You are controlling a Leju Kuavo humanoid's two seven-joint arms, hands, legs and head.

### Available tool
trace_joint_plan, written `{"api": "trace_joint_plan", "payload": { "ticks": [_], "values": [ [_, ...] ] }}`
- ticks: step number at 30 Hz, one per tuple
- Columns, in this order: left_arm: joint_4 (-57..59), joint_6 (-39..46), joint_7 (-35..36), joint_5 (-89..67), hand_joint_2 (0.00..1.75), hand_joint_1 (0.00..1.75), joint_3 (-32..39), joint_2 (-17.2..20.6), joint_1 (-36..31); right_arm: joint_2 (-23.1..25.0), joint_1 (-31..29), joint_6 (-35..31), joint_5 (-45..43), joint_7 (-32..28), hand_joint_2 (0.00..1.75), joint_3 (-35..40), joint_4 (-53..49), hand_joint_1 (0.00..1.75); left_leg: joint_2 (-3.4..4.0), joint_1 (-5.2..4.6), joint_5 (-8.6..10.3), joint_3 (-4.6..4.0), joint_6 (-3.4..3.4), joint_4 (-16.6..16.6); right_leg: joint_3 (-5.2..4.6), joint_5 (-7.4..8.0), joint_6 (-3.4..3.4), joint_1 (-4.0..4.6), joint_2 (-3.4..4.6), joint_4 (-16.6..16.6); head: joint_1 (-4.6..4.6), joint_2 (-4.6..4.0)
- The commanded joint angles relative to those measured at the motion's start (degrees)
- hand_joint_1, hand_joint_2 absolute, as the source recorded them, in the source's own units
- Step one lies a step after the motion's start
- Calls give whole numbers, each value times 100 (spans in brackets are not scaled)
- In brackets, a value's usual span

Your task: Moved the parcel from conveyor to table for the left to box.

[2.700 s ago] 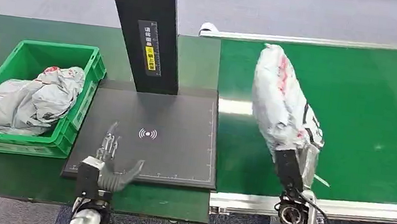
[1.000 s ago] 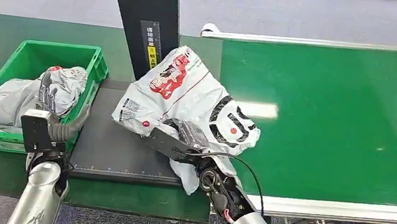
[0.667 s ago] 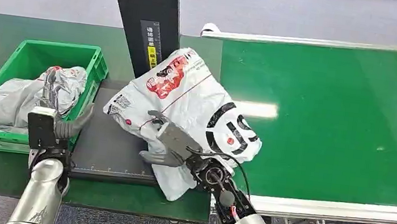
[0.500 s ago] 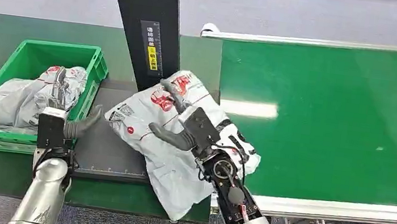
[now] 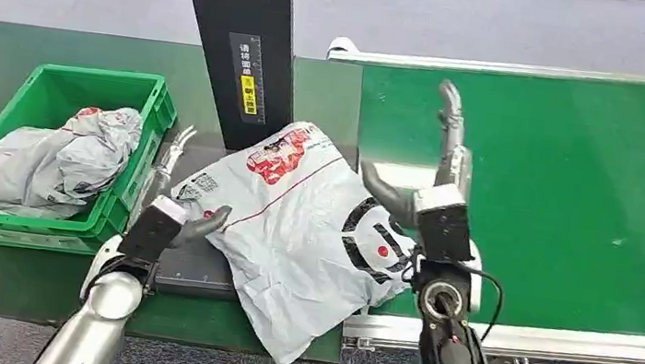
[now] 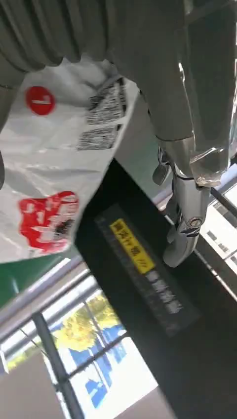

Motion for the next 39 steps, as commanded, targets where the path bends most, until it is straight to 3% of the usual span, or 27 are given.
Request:
{"api": "trace_joint_plan", "payload": {
  "ticks": [1, 4, 10, 18, 27, 28, 29, 31, 39],
  "values": [
    [575, -204, 238, -279, 175, 0, -717, 80, -217, -408, 782, -96, 84, -250, 175, -997, -183, 0, -33, 0, 8, 11, 3, -12, 25, -1, 0, 1, -31, -14, 0, 0],
    [627, -325, 399, -450, 175, 0, -821, 143, -245, -394, 843, -105, 119, -115, 175, -987, -217, 0, 0, 0, 3, 7, 2, -8, 12, 1, -2, 0, -5, -6, 0, 0],
    [1893, -378, 418, -767, 175, 0, -1149, 179, -595, -358, 1339, -45, 24, -141, 175, -1088, -149, 0, -21, 2, 9, 26, 5, -22, 33, 1, 0, 3, -23, -21, 0, 0],
    [4430, -34, 187, -1042, 175, 0, -1413, -112, -1816, -297, 1181, 212, -212, -165, 175, -1102, 18, 0, -9, 0, 9, 14, 2, -11, 19, 4, -2, 1, -13, -8, 0, 0],
    [5308, 286, 394, -1445, 175, 0, -1695, -330, -2301, -257, 1196, 297, -247, -117, 175, -1160, -34, 0, -11, 0, 8, 19, 6, -11, 26, 3, 1, 1, -13, -10, 0, 2],
    [5365, 415, 401, -1480, 175, 14, -1712, -349, -2313, -227, 1183, 299, -246, -118, 175, -1177, -8, 0, -5, 1, 6, 18, 5, -9, 23, 4, 1, 2, -7, -8, 0, 0],
    [5400, 536, 405, -1507, 175, 120, -1718, -365, -2312, -207, 1191, 299, -246, -113, 175, -1210, -6, 0, -3, -1, 6, 19, 5, -8, 25, 5, 1, 0, -3, -6, 0, 0],
    [5409, 628, 372, -1503, 175, 175, -1697, -369, -2314, -193, 1220, 296, -242, -115, 175, -1268, -24, 0, 1, -1, 8, 20, 5, -12, 25, 9, 1, 0, 4, -9, 0, 0],
    [5102, 735, 209, -1444, 175, 175, -1603, -258, -2268, -245, 1293, 278, -233, -111, 175, -1407, -105, 0, 5, 0, 8, 33, 5, -15, 37, 10, 0, 1, 7, -13, 0, 0]
  ]
}}
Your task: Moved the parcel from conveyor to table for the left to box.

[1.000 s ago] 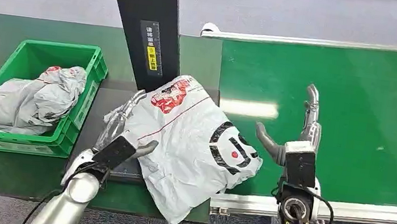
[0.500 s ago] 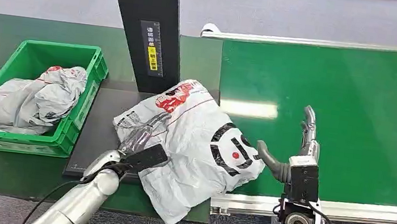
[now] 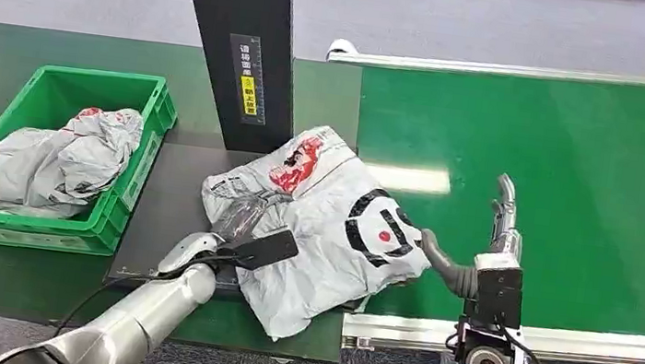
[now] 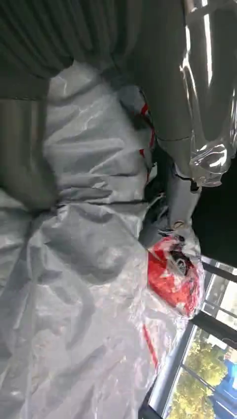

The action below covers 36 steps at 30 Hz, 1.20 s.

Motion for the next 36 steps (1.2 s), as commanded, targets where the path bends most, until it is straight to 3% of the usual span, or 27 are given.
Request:
{"api": "trace_joint_plan", "payload": {
  "ticks": [1, 7, 10, 15, 20, 23, 28, 36],
  "values": [
    [328, 83, -140, 22, 175, 175, -173, 110, -72, -5, 15, -15, -16, 8, 175, -307, 111, 0, 5, -1, 3, 10, 3, -11, 8, 5, -1, 0, 5, -12, 0, 0],
    [-388, 479, -433, 112, 175, 175, -80, 195, 74, 13, 230, -107, -31, 10, 175, -439, -90, 0, 0, -2, 0, 4, 2, -5, 3, 0, 0, -1, 1, -4, 0, 0],
    [-1812, 429, -319, 395, 175, 173, 94, 500, 425, 14, 334, -147, -27, 11, 175, -559, -189, 0, 4, 0, 0, -1, 2, -4, -2, 1, -1, 1, 4, -5, 2, 0],
    [-4321, 400, -146, 701, 175, 173, 818, 1060, 1091, -5, 564, -251, -56, -56, 175, -801, -315, 0, 17, 2, -2, -11, 0, -2, -16, 2, -4, 3, 14, -2, 2, 0],
    [-5200, 620, -314, 786, 175, 169, 1362, 1237, 1411, -37, 621, -273, -78, -132, 175, -881, -315, 0, 25, 2, -5, -8, 1, -8, -17, 1, -4, 3, 20, -5, 0, 0],
    [-5906, 842, -242, 920, 175, 169, 1949, 1573, 1592, -160, 575, -297, -194, -167, 175, -925, -277, 0, 35, 2, -6, -11, 1, -6, -22, 3, -3, 4, 29, -3, 2, 0],
    [-5672, 947, -158, 635, 175, 169, 2626, 1702, 1476, -103, 689, -350, -202, -155, 175, -972, -464, 0, 27, 1, -2, -11, -2, -9, -20, 1, -6, 3, 18, -2, 2, 0],
    [-3705, 1075, -107, 599, 175, 171, 3296, 2061, 761, -140, 661, -308, -220, -186, 175, -796, -427, 0, 15, -1, 0, -7, -2, -9, -14, -2, -4, 0, 5, 0, 2, 0]
  ]
}}
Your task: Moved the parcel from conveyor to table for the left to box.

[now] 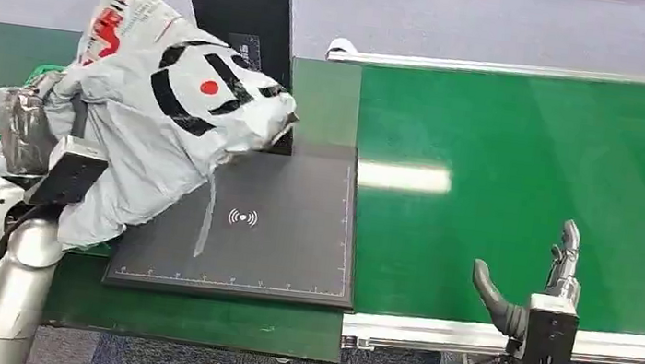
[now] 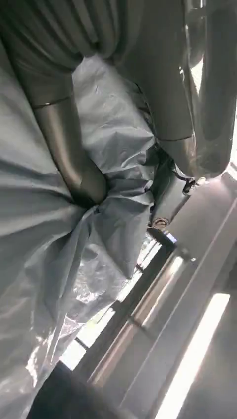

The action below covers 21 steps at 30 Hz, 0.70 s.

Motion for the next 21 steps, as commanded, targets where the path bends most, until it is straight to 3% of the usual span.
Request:
{"api": "trace_joint_plan", "payload": {
  "ticks": [1, 13, 17, 21],
  "values": [
    [1900, 19, 17, 20, 175, 169, 881, 397, -692, -43, -153, 65, -48, -46, 175, 63, 142, 0, 0, 0, 5, 13, 2, -11, 11, 4, -3, 1, 2, -9, 0, 0],
    [2722, 61, 122, -202, 175, 164, 813, 350, -966, -12, -271, 108, -24, -48, 175, 156, 232, 0, -5, -1, 2, 6, 2, -5, 7, 1, -2, 0, -2, -4, 0, 2],
    [4265, 415, 329, -716, 175, 162, 702, 337, -1687, 28, -387, 171, 49, -14, 175, 280, 257, 0, -18, 0, 11, 9, 1, -10, 13, 6, -4, 1, -12, -9, -2, 0],
    [5633, 674, 794, -1177, 175, 159, 645, 597, -2242, 25, -465, 251, 83, 49, 175, 404, 307, 0, -13, 0, 9, 7, 1, -4, 9, 5, -3, 1, -8, -3, 0, 0]
  ]
}}
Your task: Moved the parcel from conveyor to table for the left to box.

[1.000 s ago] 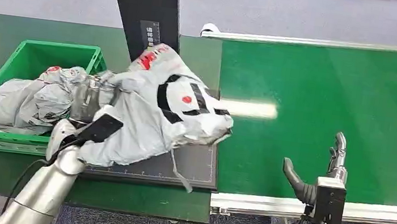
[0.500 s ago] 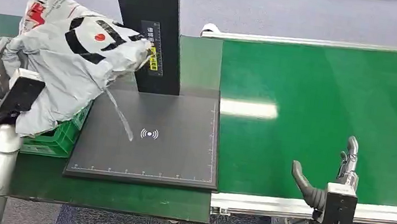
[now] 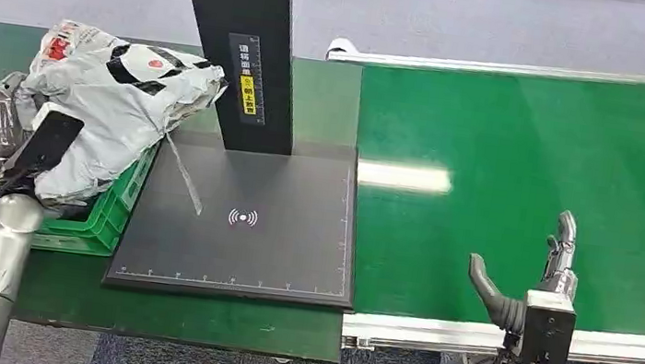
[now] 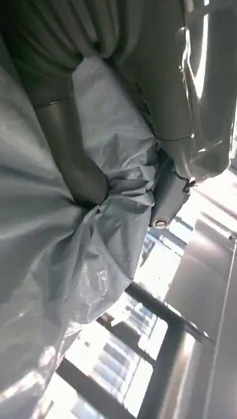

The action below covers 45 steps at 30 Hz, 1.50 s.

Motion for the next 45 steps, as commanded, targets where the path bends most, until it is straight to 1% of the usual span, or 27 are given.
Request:
{"api": "trace_joint_plan", "payload": {
  "ticks": [1, 2, 5, 7, 8, 10, 13, 14, 15, 16, 18, 19, 20, 22, 26, 27, 29, 30, 31, 32, 33, 34, 35, 38, 40, 41, 45],
  "values": [
    [3246, 430, 701, -721, 175, 162, -112, 284, -1307, 15, -331, 123, 38, 108, 175, 294, 375, 0, -5, 1, 13, 11, 2, -15, 12, 11, -4, 2, -4, -13, 0, 2],
    [3413, 439, 777, -758, 175, 159, -84, 326, -1336, 26, -349, 124, 39, 110, 175, 314, 398, 0, -1, 0, 6, 10, 1, -7, 11, 4, -2, 0, 1, -4, 4, 0],
    [3413, 439, 777, -758, 175, 159, -84, 326, -1336, 26, -349, 124, 39, 110, 175, 314, 398, 0, -1, 0, 6, 10, 1, -7, 11, 4, -2, 0, 1, -4, 4, 0],
    [3637, 583, 1058, -1022, 175, 162, -173, 408, -1371, 33, -374, 134, 43, 114, 175, 350, 427, 0, -1, 0, 9, 12, 2, -12, 13, 7, -3, 1, 1, -8, 2, 0],
    [3941, 575, 1444, -1285, 175, 166, -223, 515, -1407, 18, -389, 144, 49, 117, 175, 412, 448, 0, 15, -1, 2, 21, 2, -13, 17, 5, -3, 0, 13, -7, 0, 0],
    [4042, 492, 1774, -1470, 175, 166, -248, 562, -1391, 5, -370, 157, 56, 128, 175, 435, 426, 0, 9, -1, 3, 16, 2, -9, 14, 3, -2, 0, 8, -5, -2, 0],
    [4145, 561, 2283, -1821, 175, 171, -306, 702, -1216, 12, -329, 208, 89, 170, 175, 472, 386, 0, 13, -3, 2, 16, 2, -11, 12, 4, -1, -2, 13, -4, 2, 0],
    [4191, 551, 2530, -1986, 175, 171, -339, 775, -1132, 25, -338, 230, 108, 185, 175, 488, 394, 0, 24, -2, 7, 27, 3, -24, 20, 11, -3, -1, 24, -17, 0, 0],
    [4212, 521, 2613, -2027, 175, 169, -317, 814, -1071, 37, -345, 236, 115, 190, 175, 495, 397, 0, 29, -4, 3, 30, 2, -22, 20, 8, -2, -3, 27, -11, 0, 0],
    [4237, 482, 2821, -2163, 175, 171, -337, 873, -998, 46, -351, 251, 132, 199, 175, 506, 395, 0, 28, -5, 1, 28, 1, -18, 18, 5, -2, -4, 24, -5, 0, 0],
    [4270, 343, 2992, -2297, 175, 169, -346, 935, -912, 54, -342, 265, 155, 212, 175, 507, 365, 0, 31, -6, 2, 34, 1, -21, 21, 5, -3, -5, 26, -7, 0, 0],
    [4276, 263, 3055, -2400, 175, 173, -380, 967, -853, 57, -324, 270, 166, 220, 175, 496, 336, 0, 39, -4, 6, 44, 1, -35, 29, 12, -5, -3, 36, -20, 0, 0],
    [4291, 190, 3077, -2435, 175, 171, -384, 974, -829, 59, -316, 273, 171, 223, 175, 488, 324, 0, 35, -7, 1, 41, 1, -26, 27, 6, -3, -6, 32, -11, 0, 2],
    [4298, 0, 2977, -2435, 175, 166, -326, 972, -760, 61, -294, 288, 178, 220, 175, 459, 294, 0, 34, -6, 4, 46, 2, -31, 31, 8, -4, -5, 31, -14, 0, 0],
    [4276, -55, 2945, -2441, 175, 164, -221, 931, -598, 76, -263, 335, 210, 231, 175, 421, 244, 0, 29, -9, 0, 55, 0, -27, 42, 3, -3, -8, 26, -7, 0, 0],
    [4245, -82, 2858, -2364, 175, 159, -121, 902, -572, 84, -260, 350, 219, 235, 175, 414, 232, 0, 22, -9, -2, 57, -1, -22, 45, 0, -3, -8, 19, -2, 0, 0],
    [4137, 15, 2460, -2006, 175, 141, 309, 811, -511, 102, -244, 363, 242, 242, 175, 373, 209, 0, 29, -11, 1, 66, -1, -30, 52, 4, -4, -10, 26, -9, -2, 0],
    [4089, 59, 2087, -1797, 175, 108, 602, 744, -524, 108, -222, 362, 255, 245, 175, 340, 187, 0, 36, -9, 7, 71, -1, -42, 55, 13, -5, -8, 32, -21, 2, 0],
    [4011, 82, 1684, -1563, 175, 44, 896, 666, -552, 112, -193, 348, 259, 245, 175, 309, 160, 0, 29, -9, 5, 73, -2, -37, 60, 9, -5, -8, 26, -17, -2, 0],
    [3890, -23, 1201, -1184, 175, 12, 1240, 559, -601, 104, -160, 344, 263, 244, 175, 284, 135, 0, 20, -8, 0, 73, -3, -27, 61, 2, -5, -7, 16, -7, 0, 0],
    [3804, -341, 817, -757, 175, 0, 1580, 456, -648, 103, -138, 337, 276, 244, 175, 263, 117, 0, 18, -7, 7, 73, -2, -35, 62, 8, -5, -6, 14, -16, 0, 0],
    [3580, -873, 80, -102, 175, 0, 1986, 327, -701, 97, -124, 343, 274, 258, 175, 229, 115, 0, 6, -5, 4, 72, -2, -25, 62, 2, -5, -4, 3, -10, -2, 0],
    [3514, -894, 115, -101, 175, 0, 1975, 301, -713, 93, -118, 342, 273, 253, 175, 218, 116, 0, -5, -4, 3, 70, -2, -18, 63, -2, -4, -3, -8, -5, 0, 2],
    [2882, -1123, -384, 348, 175, 0, 2039, 96, -620, 114, -134, 314, 274, 248, 175, 186, 132, 0, -21, -2, 14, 58, 1, -23, 57, 4, -3, -1, -23, -14, 0, 0],
    [2370, -995, -473, 480, 175, 0, 1911, -39, -571, 123, -127, 288, 276, 248, 175, 173, 97, 0, -17, -2, 5, 61, 0, -12, 59, -2, -2, -1, -19, -3, 0, 2],
    [2127, -1000, -367, 556, 175, 0, 1820, -79, -541, 129, -121, 278, 282, 248, 175, 167, 76, 0, -21, 0, 13, 53, 2, -17, 55, 5, -1, 1, -23, -12, 0, 0],
    [1469, -675, -300, 770, 175, 0, 1523, -129, -480, 152, -78, 232, 293, 248, 175, 145, 24, 0, -19, 2, 4, 47, 0, -4, 52, -3, -1, 2, -23, -1, 2, 2]
  ]
}}
